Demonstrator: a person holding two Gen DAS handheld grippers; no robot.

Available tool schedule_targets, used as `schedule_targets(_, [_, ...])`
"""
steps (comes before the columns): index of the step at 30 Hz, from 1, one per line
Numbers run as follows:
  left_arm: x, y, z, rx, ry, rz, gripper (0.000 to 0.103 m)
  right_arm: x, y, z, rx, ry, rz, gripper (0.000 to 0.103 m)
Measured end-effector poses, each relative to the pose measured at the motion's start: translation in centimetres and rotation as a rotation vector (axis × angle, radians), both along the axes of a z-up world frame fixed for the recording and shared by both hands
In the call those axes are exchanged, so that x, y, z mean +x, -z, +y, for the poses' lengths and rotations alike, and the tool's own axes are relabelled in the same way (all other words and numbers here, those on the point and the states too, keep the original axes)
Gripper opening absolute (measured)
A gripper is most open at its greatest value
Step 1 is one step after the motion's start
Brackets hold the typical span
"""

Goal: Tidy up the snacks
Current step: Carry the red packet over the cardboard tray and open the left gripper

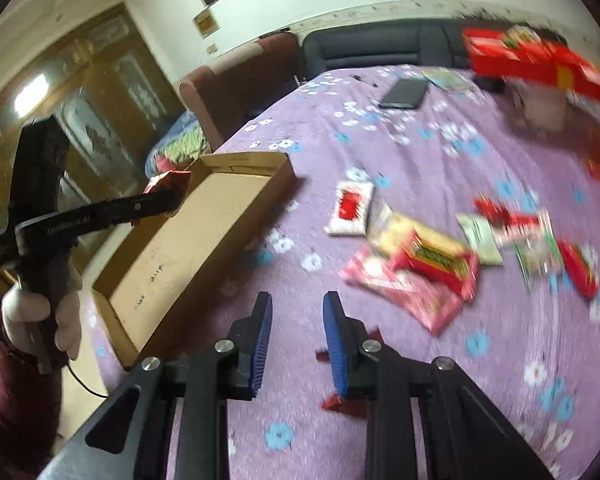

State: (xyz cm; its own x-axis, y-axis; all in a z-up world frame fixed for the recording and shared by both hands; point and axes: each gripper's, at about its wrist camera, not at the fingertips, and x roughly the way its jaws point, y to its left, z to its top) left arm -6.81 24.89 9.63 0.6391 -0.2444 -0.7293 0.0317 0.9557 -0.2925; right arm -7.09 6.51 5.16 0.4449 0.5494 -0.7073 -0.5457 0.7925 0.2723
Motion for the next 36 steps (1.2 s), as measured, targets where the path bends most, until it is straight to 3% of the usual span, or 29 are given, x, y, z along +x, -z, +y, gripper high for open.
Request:
schedule_targets(2, [-0.5,0.1,0.8,-0.035,-0.003,-0.003,0.045,0.0,0.3,0.5,-0.026,-0.017,-0.003,0.031])
schedule_targets(4, [-1.0,0.2,1.3,-0.052,0.000,-0.009,0.045,-0.3,0.8,0.1,-0.089,0.013,-0.016,0.055])
schedule_targets(6, [-1.4,0.2,1.7,-0.063,0.003,-0.012,0.045,-0.7,1.4,-0.9,-0.125,0.043,-0.028,0.065])
schedule_targets(10, [-0.9,0.5,2.1,-0.086,0.000,-0.005,0.045,-1.5,3.0,-2.1,-0.155,0.060,0.004,0.065])
schedule_targets(12, [-0.6,0.6,1.9,-0.097,-0.002,-0.002,0.045,-1.6,3.9,-2.0,-0.177,0.065,0.016,0.060])
schedule_targets(13, [-0.6,0.7,1.8,-0.099,0.000,-0.001,0.045,-1.5,4.3,-1.9,-0.187,0.074,0.023,0.041])
schedule_targets(19, [-1.0,0.1,2.3,-0.084,0.003,-0.013,0.045,-1.3,4.4,-1.7,-0.172,0.092,0.044,0.028])
schedule_targets(25, [0.5,-0.2,5.0,-0.092,-0.036,0.002,0.045,-0.5,0.9,0.0,-0.083,0.075,0.036,0.025])
schedule_targets(30, [3.6,1.5,7.0,-0.142,-0.067,0.068,0.045,1.7,-1.8,5.0,-0.032,0.013,0.010,0.025])
schedule_targets(36, [6.6,3.9,9.1,-0.199,-0.129,0.133,0.045,6.2,-1.8,11.4,0.017,-0.029,0.068,0.025])
